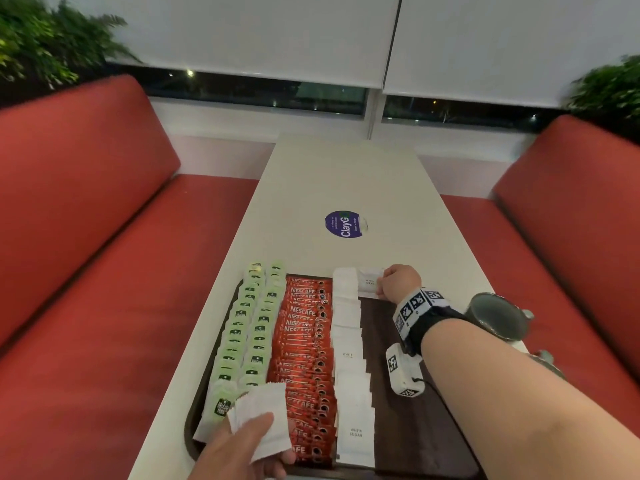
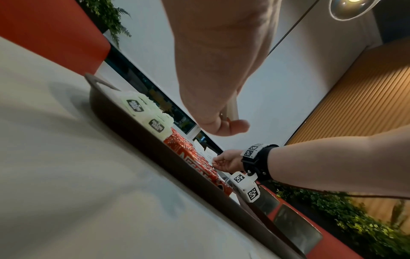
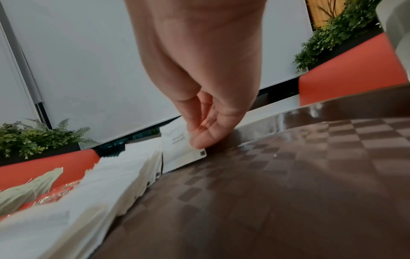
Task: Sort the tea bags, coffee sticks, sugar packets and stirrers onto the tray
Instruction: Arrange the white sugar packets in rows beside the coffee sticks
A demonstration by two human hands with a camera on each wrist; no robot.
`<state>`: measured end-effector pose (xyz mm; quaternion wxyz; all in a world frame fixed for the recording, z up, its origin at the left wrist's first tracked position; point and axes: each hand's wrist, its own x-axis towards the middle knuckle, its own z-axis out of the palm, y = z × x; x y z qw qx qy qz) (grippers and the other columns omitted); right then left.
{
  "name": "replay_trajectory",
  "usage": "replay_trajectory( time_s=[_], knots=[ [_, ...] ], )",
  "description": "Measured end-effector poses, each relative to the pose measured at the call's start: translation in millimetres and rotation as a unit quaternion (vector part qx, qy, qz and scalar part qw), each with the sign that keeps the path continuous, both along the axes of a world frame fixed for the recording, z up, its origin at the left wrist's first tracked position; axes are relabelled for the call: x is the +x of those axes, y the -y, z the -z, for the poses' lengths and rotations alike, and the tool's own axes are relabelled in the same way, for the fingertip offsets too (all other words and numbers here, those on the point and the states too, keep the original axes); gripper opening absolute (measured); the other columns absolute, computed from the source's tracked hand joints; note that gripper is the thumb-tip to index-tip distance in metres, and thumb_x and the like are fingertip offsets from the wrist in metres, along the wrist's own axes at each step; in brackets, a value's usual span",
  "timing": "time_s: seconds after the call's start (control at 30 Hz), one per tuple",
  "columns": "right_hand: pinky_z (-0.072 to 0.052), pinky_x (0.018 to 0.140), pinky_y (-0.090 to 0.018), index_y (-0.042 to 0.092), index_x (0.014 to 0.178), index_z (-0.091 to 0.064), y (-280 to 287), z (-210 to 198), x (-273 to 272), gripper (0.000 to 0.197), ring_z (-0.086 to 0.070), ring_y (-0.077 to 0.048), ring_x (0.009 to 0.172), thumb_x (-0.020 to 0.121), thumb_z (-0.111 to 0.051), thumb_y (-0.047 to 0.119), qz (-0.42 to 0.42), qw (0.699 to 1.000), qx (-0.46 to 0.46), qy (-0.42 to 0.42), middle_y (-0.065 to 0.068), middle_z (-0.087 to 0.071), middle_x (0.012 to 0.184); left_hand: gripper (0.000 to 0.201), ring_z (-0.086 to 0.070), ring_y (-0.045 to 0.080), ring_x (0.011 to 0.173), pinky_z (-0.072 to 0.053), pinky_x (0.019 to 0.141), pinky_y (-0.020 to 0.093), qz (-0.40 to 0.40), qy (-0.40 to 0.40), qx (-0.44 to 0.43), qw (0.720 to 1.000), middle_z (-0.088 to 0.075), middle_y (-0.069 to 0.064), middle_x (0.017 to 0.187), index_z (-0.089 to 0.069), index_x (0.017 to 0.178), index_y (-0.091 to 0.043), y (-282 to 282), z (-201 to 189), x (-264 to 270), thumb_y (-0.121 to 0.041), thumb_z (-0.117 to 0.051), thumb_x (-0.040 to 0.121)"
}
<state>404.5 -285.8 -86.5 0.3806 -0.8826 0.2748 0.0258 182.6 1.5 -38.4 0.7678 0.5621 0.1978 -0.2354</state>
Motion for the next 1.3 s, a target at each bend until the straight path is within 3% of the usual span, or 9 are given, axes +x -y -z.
replay_trajectory(
  time_s=[0.2, 0.43, 0.53, 0.6, 0.7, 0.8, 1.0, 1.1, 1.3],
  knots=[
    [-0.054, 0.088, -0.040, 0.016, 0.090, -0.058, 3.1, 10.3, 0.8, 0.013, -0.067, -0.030, 0.094, 0.081, -0.058, 0.007, 0.020, 0.999, -0.011, 0.024, -0.009, -0.068, 0.102, 0.015, -0.055, 0.033, 0.037, -0.047, 0.034, 0.029, 0.009, 0.001, -0.015, 1.000, -0.059, 0.032, 0.060, -0.057, 0.096, -0.011, 11.6, 1.8, 3.7, -0.001, -0.046, 0.096],
    [-0.056, 0.083, -0.043, 0.022, 0.074, -0.054, -9.5, -16.9, -34.0, 0.020, -0.067, -0.029, 0.090, 0.085, -0.053, 0.006, 0.029, 0.991, 0.074, 0.108, -0.011, -0.068, 0.091, 0.016, -0.059, 0.035, 0.049, -0.050, 0.039, 0.033, -0.010, -0.002, -0.045, 0.999, -0.065, 0.030, 0.073, -0.055, 0.108, 0.004, 20.4, 3.3, 9.5, 0.000, -0.048, 0.094],
    [-0.054, 0.069, -0.029, 0.016, 0.082, -0.065, -45.4, -59.4, -91.0, 0.009, -0.063, -0.016, 0.074, 0.089, -0.061, 0.012, -0.109, 0.976, 0.155, 0.105, -0.003, -0.068, 0.083, 0.019, -0.063, 0.032, 0.056, -0.051, 0.043, 0.032, -0.011, 0.015, -0.042, 0.999, -0.067, 0.024, 0.074, -0.055, 0.112, 0.001, 22.8, 1.5, 13.2, -0.004, -0.050, 0.094],
    [-0.049, 0.061, -0.020, 0.015, 0.085, -0.071, -66.3, -80.2, -132.7, 0.006, -0.062, -0.007, 0.068, 0.086, -0.067, 0.019, -0.239, 0.951, 0.190, 0.037, 0.005, -0.069, 0.077, 0.017, -0.065, 0.030, 0.060, -0.052, 0.047, 0.032, -0.002, 0.029, -0.050, 0.998, -0.068, 0.021, 0.075, -0.057, 0.110, -0.004, 25.9, -3.8, 16.2, -0.006, -0.051, 0.093],
    [-0.043, 0.057, -0.016, 0.020, 0.076, -0.072, -81.6, -85.6, -172.1, 0.005, -0.055, -0.002, 0.060, 0.080, -0.075, 0.021, -0.313, 0.925, 0.218, -0.005, 0.009, -0.064, 0.065, 0.018, -0.066, 0.026, 0.063, -0.052, 0.049, 0.029, 0.031, 0.063, -0.042, 0.997, -0.071, 0.014, 0.077, -0.059, 0.110, -0.010, 32.5, -8.1, 18.7, -0.008, -0.052, 0.093],
    [-0.039, 0.056, -0.013, 0.024, 0.063, -0.066, -83.1, -76.4, -184.1, 0.020, -0.047, 0.001, 0.053, 0.078, -0.077, 0.017, -0.289, 0.933, 0.213, 0.032, 0.013, -0.056, 0.055, 0.021, -0.066, 0.025, 0.065, -0.051, 0.049, 0.028, 0.062, 0.085, -0.012, 0.994, -0.072, 0.011, 0.082, -0.060, 0.112, -0.013, 40.3, -7.7, 19.7, -0.008, -0.055, 0.092],
    [-0.038, 0.051, -0.016, 0.020, 0.061, -0.063, -72.9, -71.8, -184.9, 0.023, -0.046, -0.002, 0.047, 0.079, -0.075, 0.010, -0.219, 0.943, 0.247, 0.039, 0.008, -0.054, 0.054, 0.021, -0.064, 0.023, 0.059, -0.049, 0.046, 0.028, 0.070, 0.085, 0.022, 0.994, -0.072, 0.010, 0.086, -0.060, 0.111, -0.016, 47.9, -5.8, 22.9, -0.019, -0.059, 0.090],
    [-0.037, 0.047, -0.019, 0.014, 0.065, -0.063, -49.8, -67.8, -156.0, 0.019, -0.045, -0.006, 0.044, 0.081, -0.073, 0.009, -0.115, 0.958, 0.249, 0.080, 0.003, -0.056, 0.052, 0.019, -0.061, 0.026, 0.053, -0.044, 0.039, 0.027, 0.033, 0.054, 0.011, 0.998, -0.069, 0.016, 0.082, -0.056, 0.109, -0.010, 43.0, -3.2, 24.8, -0.022, -0.050, 0.096],
    [-0.046, 0.060, -0.031, 0.011, 0.065, -0.061, -2.3, -36.7, -69.4, 0.019, -0.054, -0.016, 0.060, 0.083, -0.069, 0.009, 0.005, 0.988, 0.124, 0.093, -0.004, -0.062, 0.064, 0.028, -0.058, 0.031, 0.047, -0.038, 0.034, 0.026, 0.021, 0.031, -0.008, 0.999, -0.068, 0.029, 0.084, -0.053, 0.110, 0.004, 35.7, 1.9, 22.4, -0.014, -0.035, 0.099]
  ],
)
